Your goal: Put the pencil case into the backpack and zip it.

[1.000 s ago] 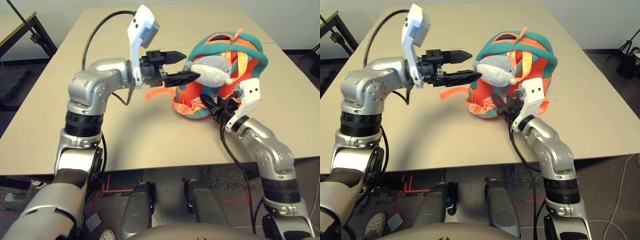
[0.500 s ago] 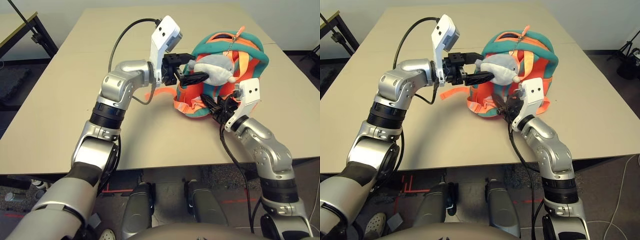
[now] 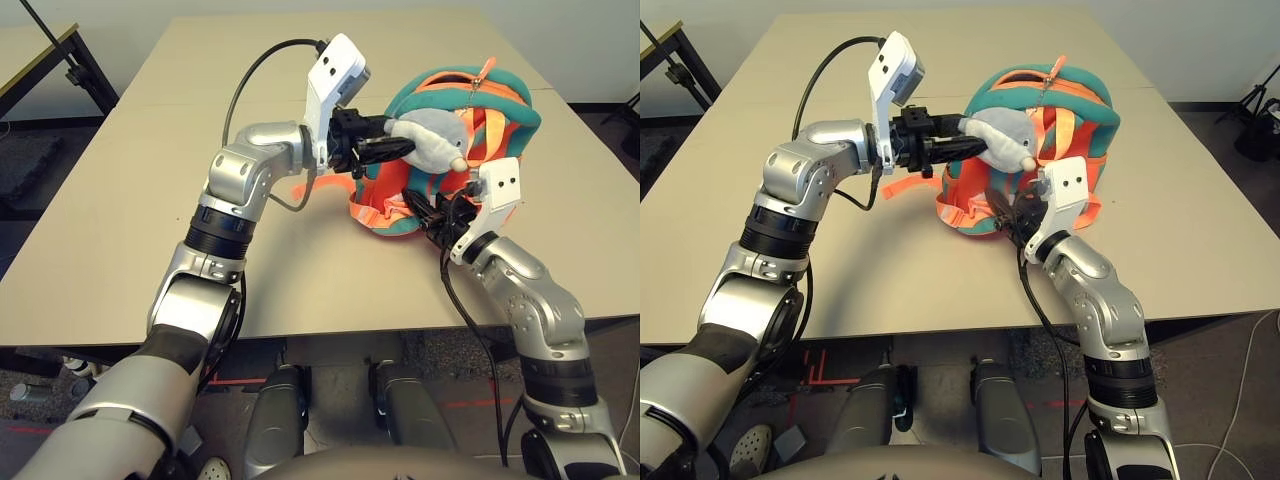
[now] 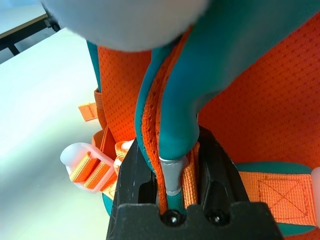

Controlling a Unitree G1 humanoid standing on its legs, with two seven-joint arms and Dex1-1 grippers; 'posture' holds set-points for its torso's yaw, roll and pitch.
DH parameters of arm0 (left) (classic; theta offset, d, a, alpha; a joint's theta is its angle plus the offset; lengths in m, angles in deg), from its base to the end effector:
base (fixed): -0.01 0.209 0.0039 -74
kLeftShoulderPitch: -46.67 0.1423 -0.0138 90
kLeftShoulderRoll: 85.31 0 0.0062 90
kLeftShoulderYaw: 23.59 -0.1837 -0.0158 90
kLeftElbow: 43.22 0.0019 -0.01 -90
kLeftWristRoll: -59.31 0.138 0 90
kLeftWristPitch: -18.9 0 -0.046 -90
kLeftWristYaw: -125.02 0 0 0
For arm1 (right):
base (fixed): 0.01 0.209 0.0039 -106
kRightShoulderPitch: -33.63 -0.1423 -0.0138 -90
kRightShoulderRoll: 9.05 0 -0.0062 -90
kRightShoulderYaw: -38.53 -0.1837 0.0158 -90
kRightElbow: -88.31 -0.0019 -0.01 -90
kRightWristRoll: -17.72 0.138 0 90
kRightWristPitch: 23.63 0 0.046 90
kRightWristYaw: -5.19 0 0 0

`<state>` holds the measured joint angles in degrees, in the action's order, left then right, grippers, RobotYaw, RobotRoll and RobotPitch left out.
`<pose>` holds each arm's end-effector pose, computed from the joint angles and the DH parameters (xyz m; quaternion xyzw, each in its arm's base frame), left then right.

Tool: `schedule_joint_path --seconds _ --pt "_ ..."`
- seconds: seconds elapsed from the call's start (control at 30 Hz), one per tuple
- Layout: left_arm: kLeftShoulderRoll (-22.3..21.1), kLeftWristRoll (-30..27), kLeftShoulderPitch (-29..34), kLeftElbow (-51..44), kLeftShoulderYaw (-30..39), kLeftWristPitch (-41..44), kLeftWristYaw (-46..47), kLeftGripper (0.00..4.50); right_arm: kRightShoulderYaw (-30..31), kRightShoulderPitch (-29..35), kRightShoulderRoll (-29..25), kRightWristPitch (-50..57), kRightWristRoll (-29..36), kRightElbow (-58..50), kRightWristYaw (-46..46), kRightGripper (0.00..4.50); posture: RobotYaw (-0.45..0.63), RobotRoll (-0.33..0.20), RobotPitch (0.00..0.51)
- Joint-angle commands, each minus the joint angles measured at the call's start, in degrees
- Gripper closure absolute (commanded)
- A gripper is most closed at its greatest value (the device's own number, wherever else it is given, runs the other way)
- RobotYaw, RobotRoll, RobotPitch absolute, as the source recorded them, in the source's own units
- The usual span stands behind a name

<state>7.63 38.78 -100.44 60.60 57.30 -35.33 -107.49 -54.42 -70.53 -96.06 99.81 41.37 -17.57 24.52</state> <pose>0.3267 0.0961 0.2353 0.0544 -0.0020 -0.6005 0.7978 0.2371 -0.1713 0.1247 0.0731 0.0235 0.2519 0.9647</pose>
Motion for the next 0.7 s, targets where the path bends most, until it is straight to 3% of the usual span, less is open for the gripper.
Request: schedule_joint_path --seconds 0.03,0.37,0.7 --pt "0.1 -0.2 0.5 -1.2 -0.7 0.8 -0.4 4.5 3.0 0.9 0.7 1.7 0.1 0.9 1.1 3.65 -0.12 0.0 0.126" --pt "-4.3 -2.5 -0.7 -5.0 2.7 4.2 -0.7 4.5 3.2 0.6 1.0 1.5 -0.2 1.6 1.6 3.65 -0.11 0.0 0.126" --pt "-17.6 -4.6 1.3 -9.9 7.9 9.9 -1.3 4.5 3.6 0.3 1.3 1.2 -0.4 2.4 2.2 3.65 -0.09 0.0 0.126"
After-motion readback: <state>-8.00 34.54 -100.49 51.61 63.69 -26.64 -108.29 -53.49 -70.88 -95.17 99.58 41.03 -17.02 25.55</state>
